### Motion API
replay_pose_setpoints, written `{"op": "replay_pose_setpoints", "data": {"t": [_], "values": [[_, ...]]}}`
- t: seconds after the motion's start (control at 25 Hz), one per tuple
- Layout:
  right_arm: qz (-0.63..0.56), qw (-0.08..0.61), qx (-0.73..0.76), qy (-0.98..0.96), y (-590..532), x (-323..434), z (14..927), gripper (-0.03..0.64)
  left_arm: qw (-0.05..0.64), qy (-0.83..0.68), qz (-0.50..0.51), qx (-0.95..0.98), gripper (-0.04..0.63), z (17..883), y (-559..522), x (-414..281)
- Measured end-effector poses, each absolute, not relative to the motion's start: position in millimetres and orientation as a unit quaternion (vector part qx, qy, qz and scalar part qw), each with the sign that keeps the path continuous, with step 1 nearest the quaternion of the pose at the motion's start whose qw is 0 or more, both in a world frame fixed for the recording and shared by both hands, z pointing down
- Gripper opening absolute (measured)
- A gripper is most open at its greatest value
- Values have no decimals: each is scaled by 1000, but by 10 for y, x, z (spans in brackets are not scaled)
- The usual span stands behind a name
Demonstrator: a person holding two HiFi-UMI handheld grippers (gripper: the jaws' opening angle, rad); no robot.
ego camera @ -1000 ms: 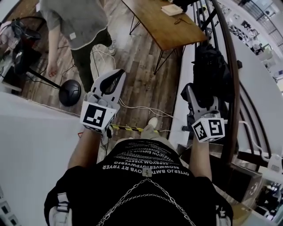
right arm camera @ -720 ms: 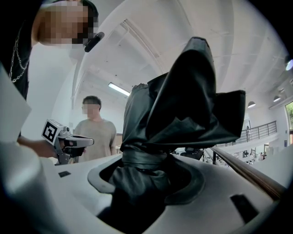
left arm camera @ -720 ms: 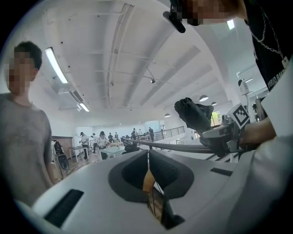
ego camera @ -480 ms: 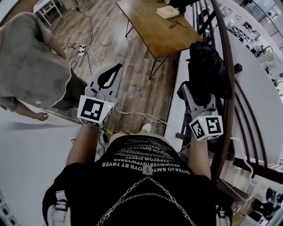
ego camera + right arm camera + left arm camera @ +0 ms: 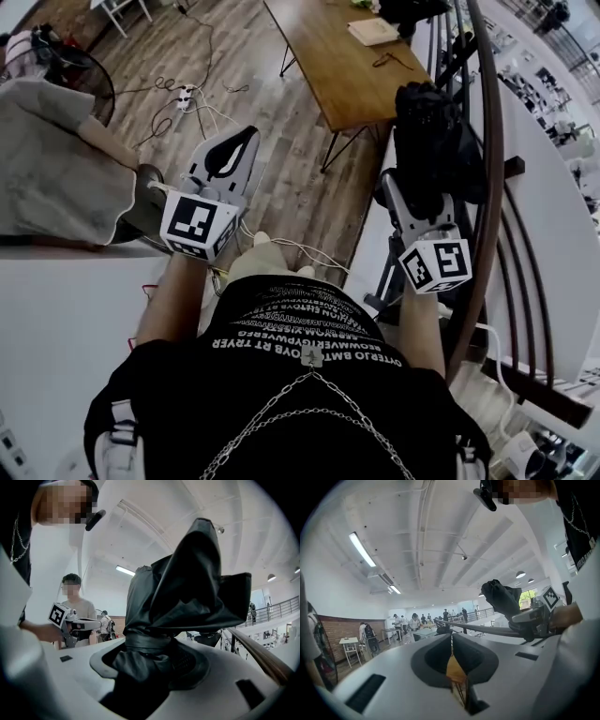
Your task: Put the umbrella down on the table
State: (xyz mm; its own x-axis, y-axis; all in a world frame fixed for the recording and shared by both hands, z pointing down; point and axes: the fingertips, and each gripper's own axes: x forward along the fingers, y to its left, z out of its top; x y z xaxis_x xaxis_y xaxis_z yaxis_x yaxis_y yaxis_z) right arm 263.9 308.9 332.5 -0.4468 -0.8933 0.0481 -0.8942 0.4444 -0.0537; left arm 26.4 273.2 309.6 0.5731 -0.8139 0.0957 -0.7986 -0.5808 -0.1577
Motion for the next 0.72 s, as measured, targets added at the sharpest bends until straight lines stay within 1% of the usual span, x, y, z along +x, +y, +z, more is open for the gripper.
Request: {"op": "replay_pose_setpoints", "data": {"t": [0.36,0.72], "values": [[50,11,496,-867,2621,2389,3433,267,38,468,-89,-878,32,3193,2360,152],[55,16,481,-875,1904,2107,3522,267,31,473,-92,-876,32,3301,1667,-25]]}}
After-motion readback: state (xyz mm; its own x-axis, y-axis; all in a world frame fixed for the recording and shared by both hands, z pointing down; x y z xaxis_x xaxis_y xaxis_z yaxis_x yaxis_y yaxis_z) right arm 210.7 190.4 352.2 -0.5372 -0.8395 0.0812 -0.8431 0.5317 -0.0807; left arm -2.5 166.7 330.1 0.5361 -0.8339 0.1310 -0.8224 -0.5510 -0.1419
